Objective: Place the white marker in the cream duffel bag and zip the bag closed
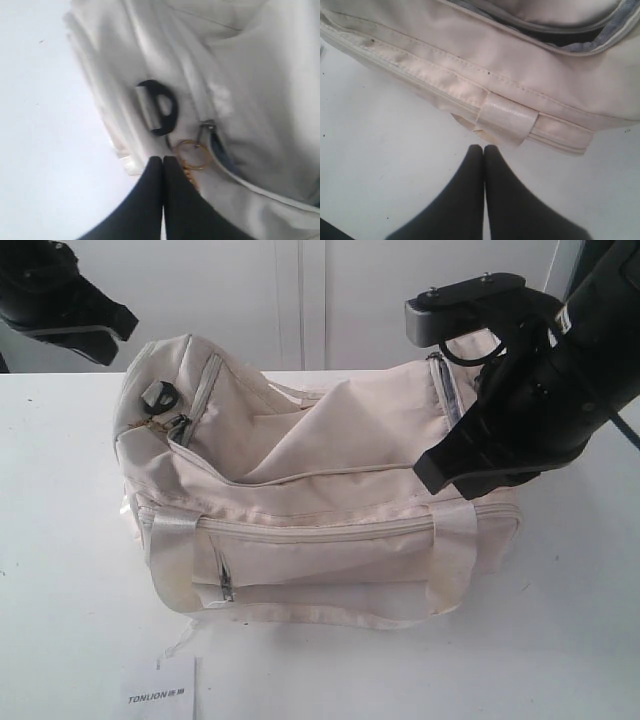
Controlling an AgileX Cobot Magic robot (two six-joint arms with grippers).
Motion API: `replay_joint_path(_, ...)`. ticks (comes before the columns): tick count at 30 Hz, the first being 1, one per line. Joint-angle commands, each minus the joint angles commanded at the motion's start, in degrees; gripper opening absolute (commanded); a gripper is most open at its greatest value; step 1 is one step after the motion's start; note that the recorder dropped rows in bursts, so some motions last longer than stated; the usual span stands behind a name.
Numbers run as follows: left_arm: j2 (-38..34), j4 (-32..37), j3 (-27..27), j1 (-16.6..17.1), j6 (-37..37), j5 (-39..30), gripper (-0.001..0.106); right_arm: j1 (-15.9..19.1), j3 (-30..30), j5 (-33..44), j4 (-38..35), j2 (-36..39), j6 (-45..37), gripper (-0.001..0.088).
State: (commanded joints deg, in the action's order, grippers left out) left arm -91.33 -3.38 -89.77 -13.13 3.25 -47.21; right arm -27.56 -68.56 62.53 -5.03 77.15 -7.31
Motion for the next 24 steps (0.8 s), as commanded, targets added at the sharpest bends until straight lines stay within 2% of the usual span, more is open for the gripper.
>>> replay_joint_path(6,-3.1,-0.2,0.1,0.5,-3.7,-0.4,0.001,0.0,0.0,-0.1,0.0,0.0,0.0,0.0000)
replay_joint_path(9,-4.5,-2.0,0.1,0.5,-3.7,-0.4,0.011,0.0,0.0,-0.1,0.0,0.0,0.0,0.0000)
replay_joint_path(14,-6.0,-2.3,0.1,0.5,-3.7,-0.5,0.045,0.0,0.0,-0.1,0.0,0.0,0.0,0.0000)
replay_joint_path(16,-6.6,-2.3,0.1,0.5,-3.7,-0.7,0.055,0.0,0.0,-0.1,0.0,0.0,0.0,0.0000)
replay_joint_path(19,-7.1,-3.0,0.1,0.5,-3.7,-0.7,0.061,0.0,0.0,-0.4,0.0,0.0,0.0,0.0000)
replay_joint_path(24,-8.5,-5.4,0.1,0.5,-3.3,-0.5,0.061,0.0,0.0,-0.9,0.0,0.0,0.0,0.0000)
